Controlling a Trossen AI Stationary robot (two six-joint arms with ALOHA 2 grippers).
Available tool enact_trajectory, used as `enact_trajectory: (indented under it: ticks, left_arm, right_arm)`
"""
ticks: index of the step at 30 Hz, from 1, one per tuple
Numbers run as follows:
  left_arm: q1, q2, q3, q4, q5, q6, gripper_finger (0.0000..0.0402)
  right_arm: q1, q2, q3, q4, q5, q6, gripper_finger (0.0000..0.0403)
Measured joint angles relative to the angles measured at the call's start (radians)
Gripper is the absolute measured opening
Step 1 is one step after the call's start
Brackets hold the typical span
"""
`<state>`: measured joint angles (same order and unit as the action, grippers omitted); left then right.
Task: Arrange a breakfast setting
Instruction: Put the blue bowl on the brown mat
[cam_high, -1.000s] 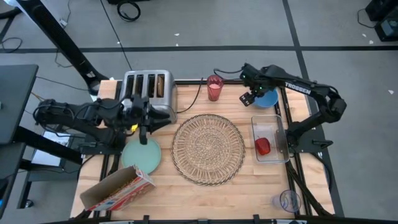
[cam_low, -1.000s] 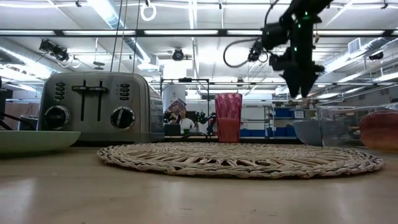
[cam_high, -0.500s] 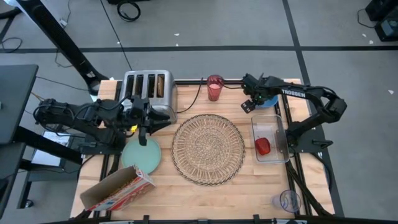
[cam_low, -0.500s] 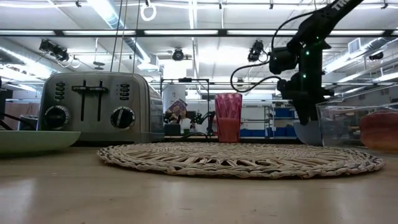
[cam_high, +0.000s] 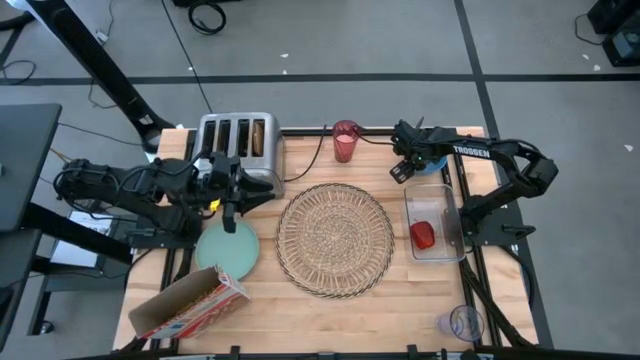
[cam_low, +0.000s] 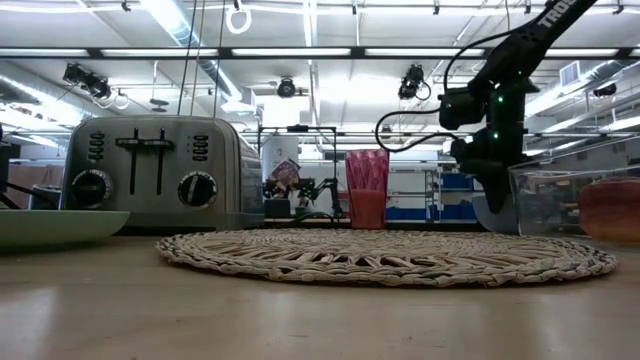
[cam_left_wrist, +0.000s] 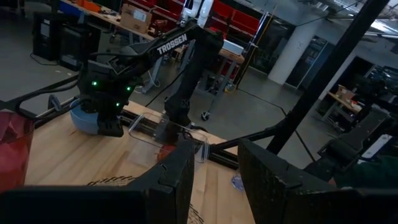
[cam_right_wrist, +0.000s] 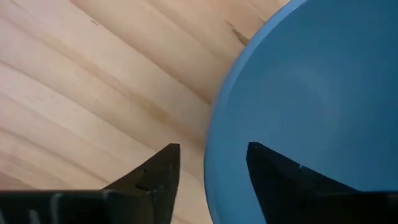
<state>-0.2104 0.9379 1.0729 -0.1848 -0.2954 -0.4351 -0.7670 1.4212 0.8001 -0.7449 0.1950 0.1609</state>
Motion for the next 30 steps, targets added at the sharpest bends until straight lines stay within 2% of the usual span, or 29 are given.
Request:
enact_trajectory:
  ticks: [19, 25, 30]
  left_arm:
    - [0.0, 0.0, 0.0, 0.001, 0.0, 0.0, 0.013]
    - [-0.001, 0.0, 0.0, 0.001, 0.0, 0.001, 0.013]
    - [-0.001, 0.0, 0.0, 0.001, 0.0, 0.005, 0.013]
  right_arm:
    - [0.0, 0.0, 0.0, 0.027, -0.005, -0.004, 0.0015]
    - [0.0, -0.015, 0.0, -0.002, 0.0, 0.003, 0.0011]
    - [0.024, -0.085, 0.045, -0.08, 0.051, -0.007, 0.0008]
